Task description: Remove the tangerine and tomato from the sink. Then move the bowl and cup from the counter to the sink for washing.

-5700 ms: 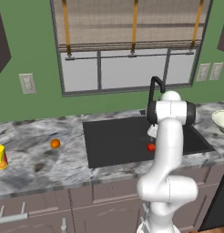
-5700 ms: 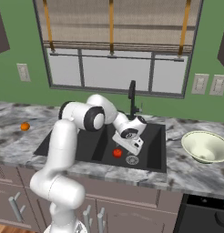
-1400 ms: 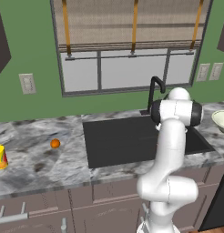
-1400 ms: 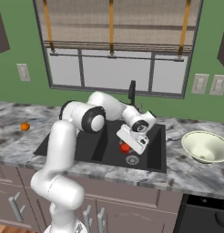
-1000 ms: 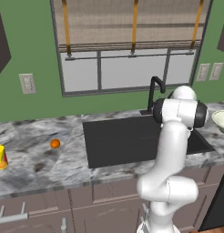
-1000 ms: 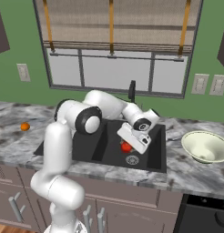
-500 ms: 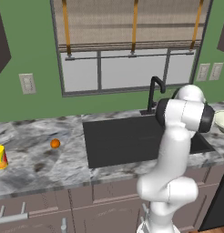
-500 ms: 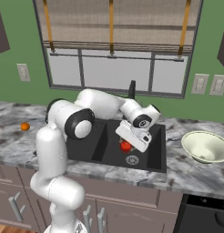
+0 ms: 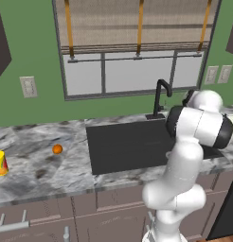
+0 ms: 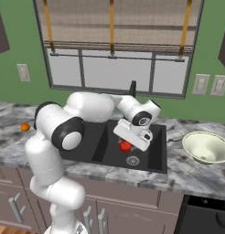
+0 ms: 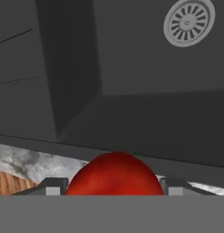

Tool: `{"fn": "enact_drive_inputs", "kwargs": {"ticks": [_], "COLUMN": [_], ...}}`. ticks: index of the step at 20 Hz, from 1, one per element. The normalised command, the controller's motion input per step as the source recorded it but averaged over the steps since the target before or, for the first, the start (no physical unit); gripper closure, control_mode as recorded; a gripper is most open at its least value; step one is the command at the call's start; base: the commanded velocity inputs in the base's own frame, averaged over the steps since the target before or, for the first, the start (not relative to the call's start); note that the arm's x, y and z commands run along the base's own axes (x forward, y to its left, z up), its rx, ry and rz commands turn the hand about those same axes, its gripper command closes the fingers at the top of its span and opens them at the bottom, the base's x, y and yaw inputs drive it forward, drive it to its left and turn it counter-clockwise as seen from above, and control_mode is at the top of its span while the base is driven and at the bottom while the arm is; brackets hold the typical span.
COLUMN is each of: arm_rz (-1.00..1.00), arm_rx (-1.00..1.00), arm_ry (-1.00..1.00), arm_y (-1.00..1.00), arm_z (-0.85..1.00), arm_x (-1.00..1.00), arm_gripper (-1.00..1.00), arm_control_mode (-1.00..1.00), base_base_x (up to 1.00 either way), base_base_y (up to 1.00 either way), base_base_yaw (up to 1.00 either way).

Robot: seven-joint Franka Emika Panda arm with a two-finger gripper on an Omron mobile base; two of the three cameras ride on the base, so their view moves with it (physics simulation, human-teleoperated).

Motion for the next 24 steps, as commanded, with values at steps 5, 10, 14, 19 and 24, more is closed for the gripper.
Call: {"fn": "enact_drive_inputs", "kwargs": {"ticks": [5,10,14,19,24], "arm_rz": [0.08,0.06,0.01,0.00,0.00], "arm_rx": [-0.01,-0.04,-0.12,-0.17,-0.15], "arm_ry": [-0.12,-0.08,-0.03,0.00,0.00], "arm_y": [0.09,0.22,0.35,0.42,0.52], "arm_z": [0.39,0.38,0.36,0.30,0.24], "arm_x": [-0.43,-0.39,-0.31,-0.29,-0.25], "arm_gripper": [1.00,1.00,1.00,1.00,1.00], "arm_control_mode": [-1.00,-1.00,-1.00,-1.00,-1.00], "base_base_x": [0.00,0.00,0.00,0.00,0.00], "base_base_y": [0.00,0.00,0.00,0.00,0.00], "base_base_yaw": [0.00,0.00,0.00,0.00,0.00]}}
